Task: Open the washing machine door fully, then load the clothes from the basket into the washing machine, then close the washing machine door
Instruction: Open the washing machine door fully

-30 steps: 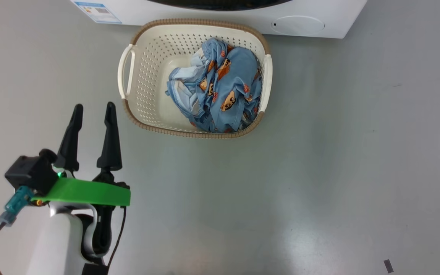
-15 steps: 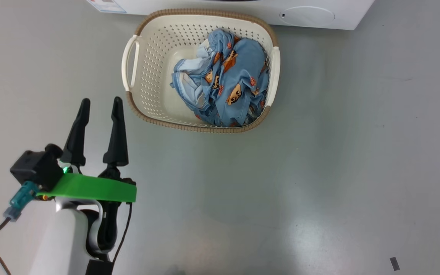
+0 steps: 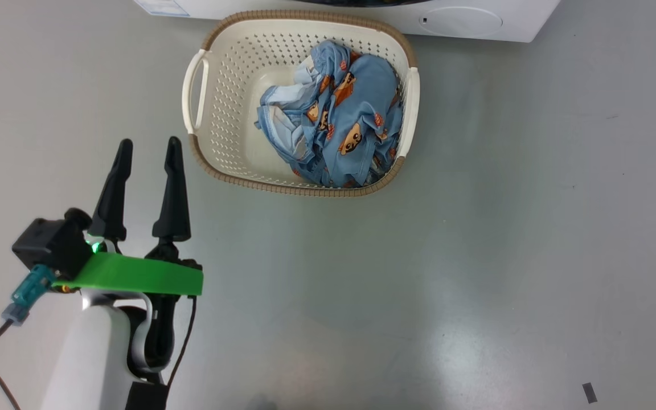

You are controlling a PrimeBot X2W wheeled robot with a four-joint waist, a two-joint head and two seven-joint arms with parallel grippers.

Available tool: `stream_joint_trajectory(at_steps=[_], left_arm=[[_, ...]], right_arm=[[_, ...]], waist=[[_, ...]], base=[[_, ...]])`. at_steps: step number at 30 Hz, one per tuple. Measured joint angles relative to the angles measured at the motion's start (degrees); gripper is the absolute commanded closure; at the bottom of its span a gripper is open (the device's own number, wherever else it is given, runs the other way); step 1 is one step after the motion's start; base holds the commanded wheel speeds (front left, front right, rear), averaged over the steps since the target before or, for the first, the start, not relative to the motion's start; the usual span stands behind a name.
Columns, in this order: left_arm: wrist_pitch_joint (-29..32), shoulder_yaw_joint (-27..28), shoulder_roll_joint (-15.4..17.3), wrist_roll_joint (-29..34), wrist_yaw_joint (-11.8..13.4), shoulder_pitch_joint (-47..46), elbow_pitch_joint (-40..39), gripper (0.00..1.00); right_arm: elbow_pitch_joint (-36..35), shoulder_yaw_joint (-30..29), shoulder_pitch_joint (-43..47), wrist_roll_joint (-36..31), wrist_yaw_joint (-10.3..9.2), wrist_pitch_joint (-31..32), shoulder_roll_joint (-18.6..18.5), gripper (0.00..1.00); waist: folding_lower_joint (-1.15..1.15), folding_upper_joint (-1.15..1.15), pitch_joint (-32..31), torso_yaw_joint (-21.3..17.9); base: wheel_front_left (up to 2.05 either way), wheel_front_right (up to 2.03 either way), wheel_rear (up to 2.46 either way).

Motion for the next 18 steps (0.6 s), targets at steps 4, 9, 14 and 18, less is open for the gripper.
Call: stream_joint_trajectory(at_steps=[4, 9, 14, 18], left_arm=[[0.0, 0.0, 0.0, 0.0, 0.0, 0.0, 0.0, 0.00], [0.0, 0.3, -0.1, 0.0, 0.0, 0.0, -0.1, 0.00], [0.0, 0.5, -0.1, 0.0, 0.0, 0.0, -0.5, 0.00], [0.0, 0.6, -0.1, 0.0, 0.0, 0.0, -0.7, 0.00]], right_arm=[[-0.6, -1.2, 0.0, -1.0, 0.00, 3.1, 0.2, 1.00], [-1.9, -2.8, 0.7, -1.4, -0.16, 8.4, 0.6, 1.00], [-3.8, -5.1, 1.8, -1.6, -0.16, 13.4, 1.6, 1.00], [-5.3, -7.8, 2.7, -2.3, -0.16, 17.2, 2.5, 1.00]], waist=[[0.00, 0.00, -0.1, -0.1], [0.00, 0.00, -0.5, -0.3], [0.00, 0.00, -0.9, -0.7], [0.00, 0.00, -1.2, -0.9]], base=[[0.00, 0.00, 0.00], [0.00, 0.00, 0.00], [0.00, 0.00, 0.00], [0.00, 0.00, 0.00]])
